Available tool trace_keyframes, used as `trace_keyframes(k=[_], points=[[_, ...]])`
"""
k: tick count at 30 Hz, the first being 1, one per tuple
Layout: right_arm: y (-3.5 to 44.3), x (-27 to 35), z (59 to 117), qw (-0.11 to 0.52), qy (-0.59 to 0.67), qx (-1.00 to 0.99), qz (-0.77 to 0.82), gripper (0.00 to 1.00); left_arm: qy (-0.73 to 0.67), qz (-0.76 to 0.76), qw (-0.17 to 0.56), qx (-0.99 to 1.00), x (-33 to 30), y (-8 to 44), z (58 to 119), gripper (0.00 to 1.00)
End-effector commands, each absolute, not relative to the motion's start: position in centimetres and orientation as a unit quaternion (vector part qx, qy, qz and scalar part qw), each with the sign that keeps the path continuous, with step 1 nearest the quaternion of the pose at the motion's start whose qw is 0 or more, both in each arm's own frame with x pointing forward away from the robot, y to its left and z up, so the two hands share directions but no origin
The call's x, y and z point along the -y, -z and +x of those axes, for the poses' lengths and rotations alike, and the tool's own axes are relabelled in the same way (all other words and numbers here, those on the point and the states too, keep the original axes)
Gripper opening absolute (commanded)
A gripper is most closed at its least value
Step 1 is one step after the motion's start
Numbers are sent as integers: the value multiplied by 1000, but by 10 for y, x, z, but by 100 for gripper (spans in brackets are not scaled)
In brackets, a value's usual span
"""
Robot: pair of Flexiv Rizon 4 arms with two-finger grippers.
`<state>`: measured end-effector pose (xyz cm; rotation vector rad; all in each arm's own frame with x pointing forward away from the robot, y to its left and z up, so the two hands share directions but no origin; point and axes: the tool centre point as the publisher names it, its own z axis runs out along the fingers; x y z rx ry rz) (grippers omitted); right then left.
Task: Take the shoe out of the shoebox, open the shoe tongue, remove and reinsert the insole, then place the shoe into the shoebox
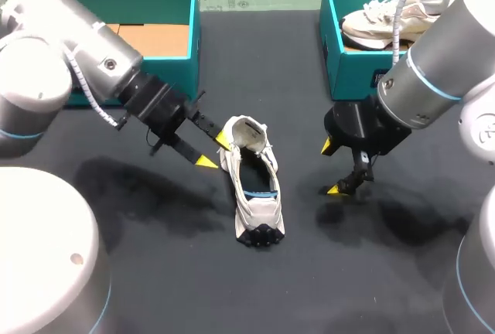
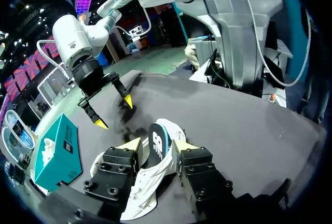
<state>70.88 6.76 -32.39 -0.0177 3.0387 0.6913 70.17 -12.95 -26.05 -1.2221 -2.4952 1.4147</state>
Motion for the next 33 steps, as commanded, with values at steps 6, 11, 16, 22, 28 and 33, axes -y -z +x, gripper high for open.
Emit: trace_keyframes(k=[6, 11, 16, 22, 28, 33], points=[[305, -35, 706, 33, -205, -978, 19, 100, -326, -488, 169, 792, 130, 250, 710, 0], [294, -2, 707, 47, -226, -973, -22, 100, -240, -511, 236, 791, 126, 250, 712, 0], [294, -2, 707, 47, -226, -973, -22, 100, -240, -511, 236, 791, 126, 250, 712, 0], [294, -2, 707, 47, -226, -973, -22, 100, -240, -511, 236, 791, 126, 250, 712, 0], [294, -2, 707, 47, -226, -973, -22, 100, -202, -557, 246, 767, 139, 259, 723, 0], [286, 9, 701, 59, -224, -973, -1, 100, -168, -601, 242, 743, 141, 262, 721, 0]])
